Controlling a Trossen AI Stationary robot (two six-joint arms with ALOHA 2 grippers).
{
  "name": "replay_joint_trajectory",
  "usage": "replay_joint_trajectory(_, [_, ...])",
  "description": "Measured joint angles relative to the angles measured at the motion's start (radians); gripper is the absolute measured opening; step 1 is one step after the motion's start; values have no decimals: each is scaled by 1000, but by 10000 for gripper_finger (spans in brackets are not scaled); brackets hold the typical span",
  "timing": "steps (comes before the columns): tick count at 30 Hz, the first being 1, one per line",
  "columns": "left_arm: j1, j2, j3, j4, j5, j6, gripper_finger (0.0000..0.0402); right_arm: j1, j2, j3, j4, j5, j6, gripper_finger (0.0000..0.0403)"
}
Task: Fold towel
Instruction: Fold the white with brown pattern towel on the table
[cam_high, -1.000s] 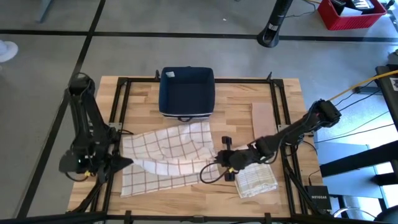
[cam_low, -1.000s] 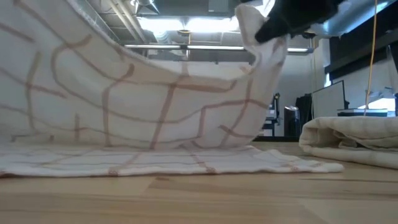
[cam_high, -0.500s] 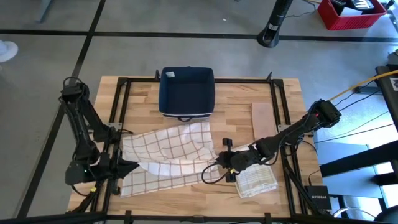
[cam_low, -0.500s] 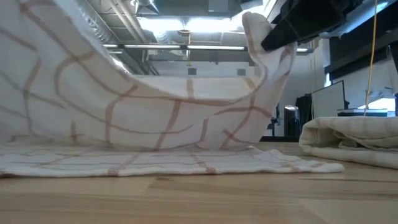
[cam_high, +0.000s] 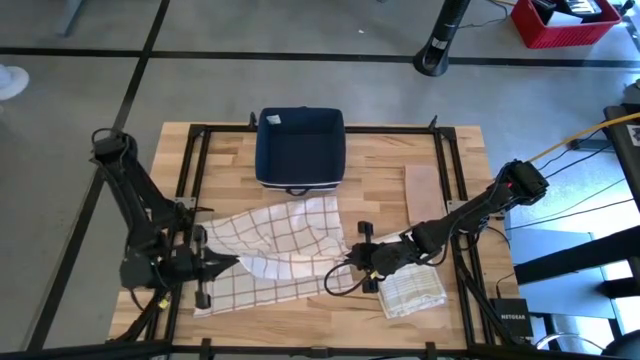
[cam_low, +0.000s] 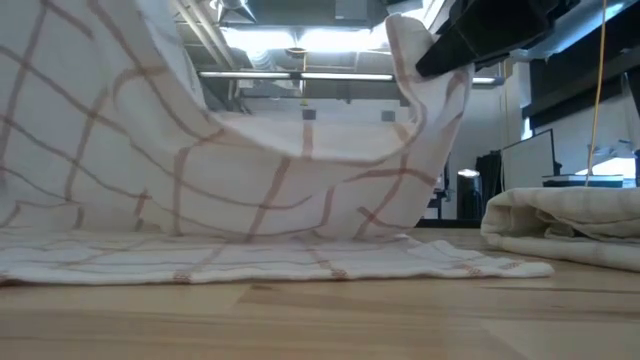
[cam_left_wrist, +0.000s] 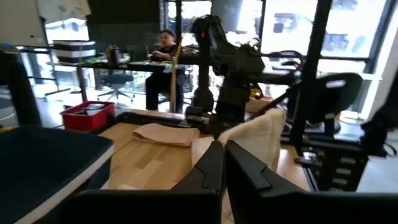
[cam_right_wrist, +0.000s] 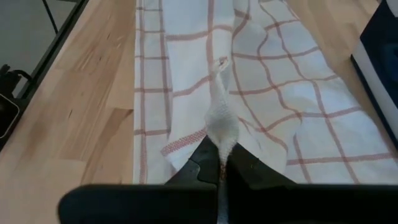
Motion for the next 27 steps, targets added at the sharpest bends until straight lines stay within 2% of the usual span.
replay_joint_trajectory(2, [36, -6, 0, -74, 48, -36, 0, 0, 0, 0, 1, 0, 0, 5])
replay_joint_trajectory(4, [77, -20, 0, -199, 103, -134, 0, 0, 0, 0, 2, 0, 0, 5])
replay_joint_trajectory(7, [144, -39, 8, -456, 237, -357, 0, 0, 0, 0, 2, 0, 3, 5])
replay_joint_trajectory(10, [189, -40, 66, -770, 377, -583, 0, 0, 0, 0, 2, 0, 5, 5])
replay_joint_trajectory(15, [187, -40, 200, -1170, 608, -916, 0, 0, 0, 0, 2, 0, 6, 5])
replay_joint_trajectory(21, [93, -23, 224, -1330, 881, -1292, 0, 0, 27, 1, 31, -44, 10, 5])
replay_joint_trajectory(27, [-20, 62, 223, -1335, 1029, -1563, 0, 10, 99, 2, 42, -79, 34, 5])
